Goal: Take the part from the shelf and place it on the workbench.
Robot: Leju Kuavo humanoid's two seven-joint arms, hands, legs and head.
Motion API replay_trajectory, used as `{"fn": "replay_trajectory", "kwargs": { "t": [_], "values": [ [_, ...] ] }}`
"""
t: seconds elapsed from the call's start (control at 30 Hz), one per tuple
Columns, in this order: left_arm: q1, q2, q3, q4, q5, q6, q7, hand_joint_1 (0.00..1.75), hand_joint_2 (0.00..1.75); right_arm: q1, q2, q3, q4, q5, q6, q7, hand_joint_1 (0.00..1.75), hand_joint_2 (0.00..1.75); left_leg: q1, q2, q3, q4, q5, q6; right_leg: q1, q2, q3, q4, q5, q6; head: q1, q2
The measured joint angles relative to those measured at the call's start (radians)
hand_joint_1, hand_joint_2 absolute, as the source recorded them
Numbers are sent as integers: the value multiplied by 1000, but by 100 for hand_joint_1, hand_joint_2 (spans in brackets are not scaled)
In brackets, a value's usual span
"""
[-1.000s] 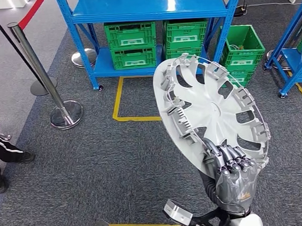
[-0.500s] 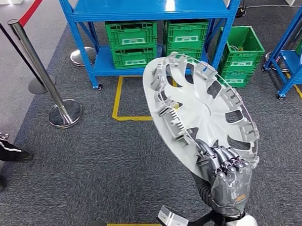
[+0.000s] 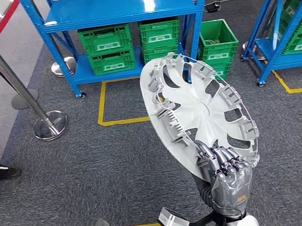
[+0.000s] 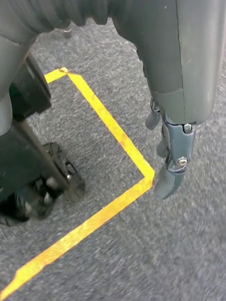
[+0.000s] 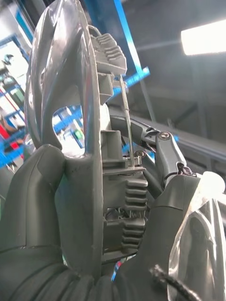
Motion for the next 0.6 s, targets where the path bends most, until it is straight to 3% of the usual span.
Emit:
{"fn": "replay_trajectory", "kwargs": {
  "t": [0.07,0.1,0.13,0.17,0.23,0.3,0.33,0.37,0.4,0.47,0.5,0.53,0.6],
  "values": [
    [3,0,0,0,0,0,0,0,175,0,0,1,0,0,0,0,175,175,-3,-16,-48,135,-65,4,6,24,-5,1,4,-6,-1,0],
    [4,0,0,0,0,0,0,0,175,0,0,1,0,0,0,0,175,175,-5,-18,-58,169,-73,9,10,37,-7,1,5,-8,0,0],
    [4,0,0,0,0,0,0,0,175,0,0,1,0,0,0,-1,175,175,-8,-20,-49,161,-60,16,14,51,-7,1,6,-9,0,0],
    [3,0,0,0,0,0,0,0,175,0,0,1,0,0,0,-3,175,175,-11,-28,-24,114,-30,26,18,65,-6,1,6,-9,0,0],
    [3,3,-2,0,0,2,0,0,175,0,0,-1,-1,0,0,-17,175,175,-16,-80,41,-19,32,56,23,90,-7,2,6,-8,3,0],
    [4,5,-5,-1,0,5,0,0,175,0,1,-9,-3,0,0,-58,175,175,-20,-127,74,-92,56,76,14,115,-15,4,9,0,6,0],
    [5,5,-7,-1,0,6,0,0,175,2,3,-17,-6,0,0,-91,175,175,-22,-130,76,-97,55,79,10,126,-21,3,12,7,5,0],
    [5,3,-10,-2,0,6,0,0,175,7,7,-29,-13,0,0,-131,175,175,-23,-117,79,-109,56,78,7,139,-27,2,15,14,2,0],
    [3,3,-13,-2,1,6,0,0,175,15,13,-45,-22,0,0,-177,175,175,-21,-101,84,-122,56,76,8,131,-34,4,13,19,-1,0],
    [0,1,-21,-3,2,6,-1,0,175,25,29,-81,-45,0,0,-265,175,175,-14,-70,93,-149,59,72,13,79,-66,48,-17,29,6,0],
    [1,-1,-25,-3,3,5,-1,0,175,28,39,-101,-60,0,0,-309,175,175,-13,-54,95,-153,60,69,13,44,-93,100,-45,33,9,0],
    [3,-2,-27,-3,4,4,-1,0,175,28,51,-122,-75,0,0,-352,175,175,-12,-40,94,-154,60,69,12,23,-125,163,-75,38,12,0],
    [8,-2,-32,-3,7,3,0,0,175,31,79,-171,-113,0,0,-446,175,175,-12,-7,94,-153,57,67,8,9,-174,259,-103,47,13,0]
  ]
}}
